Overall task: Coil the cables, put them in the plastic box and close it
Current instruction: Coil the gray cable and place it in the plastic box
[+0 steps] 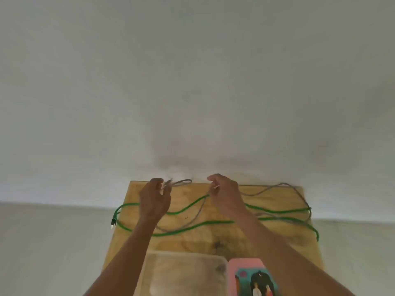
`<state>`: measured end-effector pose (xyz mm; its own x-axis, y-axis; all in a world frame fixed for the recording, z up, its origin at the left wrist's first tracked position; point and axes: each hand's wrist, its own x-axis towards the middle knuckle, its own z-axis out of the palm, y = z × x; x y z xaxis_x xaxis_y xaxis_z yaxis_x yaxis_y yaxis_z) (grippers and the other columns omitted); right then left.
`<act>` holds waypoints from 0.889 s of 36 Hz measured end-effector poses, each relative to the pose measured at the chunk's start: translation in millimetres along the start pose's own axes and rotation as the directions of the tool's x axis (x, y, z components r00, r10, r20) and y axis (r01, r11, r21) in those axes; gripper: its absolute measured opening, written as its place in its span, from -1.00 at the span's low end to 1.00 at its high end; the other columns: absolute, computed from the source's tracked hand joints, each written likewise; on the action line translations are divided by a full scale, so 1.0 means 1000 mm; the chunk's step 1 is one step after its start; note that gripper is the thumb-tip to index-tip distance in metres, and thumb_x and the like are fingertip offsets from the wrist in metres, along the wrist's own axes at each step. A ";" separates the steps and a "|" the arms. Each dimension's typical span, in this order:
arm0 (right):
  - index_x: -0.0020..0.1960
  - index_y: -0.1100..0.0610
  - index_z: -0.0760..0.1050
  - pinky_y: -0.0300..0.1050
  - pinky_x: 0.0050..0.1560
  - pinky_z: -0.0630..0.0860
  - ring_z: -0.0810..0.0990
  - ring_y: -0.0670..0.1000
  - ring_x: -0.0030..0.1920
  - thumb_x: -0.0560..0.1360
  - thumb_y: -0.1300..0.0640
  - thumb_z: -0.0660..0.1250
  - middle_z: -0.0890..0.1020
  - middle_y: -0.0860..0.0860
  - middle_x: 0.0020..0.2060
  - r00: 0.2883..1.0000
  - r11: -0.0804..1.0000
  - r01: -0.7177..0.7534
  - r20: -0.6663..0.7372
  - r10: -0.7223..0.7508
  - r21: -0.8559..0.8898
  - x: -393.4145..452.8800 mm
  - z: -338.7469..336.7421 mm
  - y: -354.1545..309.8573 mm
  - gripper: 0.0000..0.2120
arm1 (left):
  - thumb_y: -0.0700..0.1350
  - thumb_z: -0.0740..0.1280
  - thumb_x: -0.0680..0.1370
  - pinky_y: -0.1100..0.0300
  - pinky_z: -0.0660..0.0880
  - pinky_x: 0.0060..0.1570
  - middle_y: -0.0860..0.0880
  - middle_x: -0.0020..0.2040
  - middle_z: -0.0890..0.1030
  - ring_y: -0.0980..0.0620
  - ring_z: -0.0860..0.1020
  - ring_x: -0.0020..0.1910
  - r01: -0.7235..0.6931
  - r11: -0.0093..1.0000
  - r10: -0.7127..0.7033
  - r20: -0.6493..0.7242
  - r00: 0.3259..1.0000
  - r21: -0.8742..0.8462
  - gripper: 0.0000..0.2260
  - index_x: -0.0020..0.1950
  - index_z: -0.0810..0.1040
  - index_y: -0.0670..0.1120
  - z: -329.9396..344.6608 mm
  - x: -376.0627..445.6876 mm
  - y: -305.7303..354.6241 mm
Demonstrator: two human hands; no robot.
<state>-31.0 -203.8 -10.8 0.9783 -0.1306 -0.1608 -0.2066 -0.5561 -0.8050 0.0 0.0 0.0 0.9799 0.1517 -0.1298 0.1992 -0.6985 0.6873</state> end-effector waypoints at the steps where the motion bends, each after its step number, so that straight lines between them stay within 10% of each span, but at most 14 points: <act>1: 0.23 0.08 0.55 -0.17 0.08 0.56 0.60 -0.08 -0.11 0.55 0.23 0.29 0.63 -0.01 0.00 1.000 1.000 -0.003 0.024 0.003 -0.014 0.006 0.008 0.001 -0.72 | -0.02 0.40 0.57 0.13 0.42 0.05 -0.18 0.05 0.65 -0.14 0.60 0.05 0.051 0.999 -0.051 -0.018 0.999 -0.009 -0.68 0.19 0.58 -0.23 0.004 0.006 -0.004; 8: 0.43 0.02 0.43 -0.10 0.24 0.48 0.58 0.04 0.16 0.58 0.27 0.24 0.45 -0.03 0.33 0.988 0.987 0.059 0.153 -0.037 -0.146 0.040 0.058 -0.007 -0.56 | 0.22 0.25 0.57 -0.03 0.57 0.02 -0.20 0.00 0.68 -0.21 0.62 0.03 0.485 0.871 -0.481 0.070 0.874 -0.075 -0.49 0.02 0.63 -0.25 0.021 0.037 -0.013; 15: 0.16 0.04 0.61 0.05 0.05 0.55 0.59 0.06 0.04 0.59 0.22 0.28 0.62 0.01 0.03 0.973 0.966 0.096 0.229 -0.040 -0.239 0.045 0.082 -0.012 -0.78 | -0.12 0.33 0.56 0.09 0.48 -0.23 -0.08 -0.20 0.69 -0.03 0.66 -0.23 0.662 0.646 -0.551 0.367 0.749 -0.380 -0.86 -0.05 0.64 -0.17 0.024 0.048 -0.024; 19: 0.08 0.06 0.64 -0.03 0.02 0.58 0.60 0.00 -0.09 0.56 0.18 0.32 0.68 0.00 -0.04 0.968 0.975 0.113 0.241 -0.066 -0.191 0.027 0.078 -0.026 -0.84 | -0.19 0.30 0.60 0.05 0.52 -0.18 -0.11 -0.18 0.69 -0.03 0.65 -0.21 0.612 0.613 -0.478 0.382 0.791 -0.500 -0.87 -0.06 0.62 -0.19 -0.004 0.037 -0.019; 23: 0.27 0.02 0.56 -0.51 -0.06 0.41 0.56 -0.20 -0.13 0.57 0.18 0.33 0.62 -0.08 0.13 0.989 0.989 0.113 0.107 -0.102 -0.095 0.012 0.058 -0.063 -0.71 | -0.16 0.30 0.63 0.07 0.57 -0.16 -0.08 -0.24 0.70 -0.01 0.67 -0.23 0.468 0.677 -0.306 0.362 0.881 -0.568 -0.87 -0.01 0.61 -0.17 -0.048 0.022 -0.002; 28: 0.51 -0.13 0.28 -0.17 0.30 0.39 0.44 -0.09 0.27 0.62 0.08 0.27 0.41 -0.12 0.41 0.976 0.972 0.217 -0.012 -0.219 -0.092 0.011 0.019 -0.118 -0.51 | -0.13 0.31 0.63 0.06 0.57 -0.13 -0.08 -0.29 0.65 0.00 0.62 -0.26 0.170 0.818 0.022 0.326 0.945 -0.549 -0.87 0.03 0.66 -0.10 -0.108 0.009 0.022; 32: 0.28 0.03 0.57 -0.43 0.05 0.44 0.59 -0.11 0.01 0.61 0.09 0.32 0.67 -0.07 0.09 0.973 0.972 0.230 0.029 -0.229 -0.049 0.004 -0.006 -0.150 -0.74 | -0.16 0.29 0.64 0.09 0.57 -0.15 -0.08 -0.29 0.67 0.05 0.62 -0.28 -0.046 0.873 0.204 0.277 0.939 -0.486 -0.84 0.05 0.68 -0.03 -0.135 0.010 0.041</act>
<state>3.6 -125.7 112.7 0.9996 0.0241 0.0113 0.0237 -0.6107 -0.7915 16.2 67.3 123.0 0.9644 -0.1937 -0.1799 0.1221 -0.2770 0.9531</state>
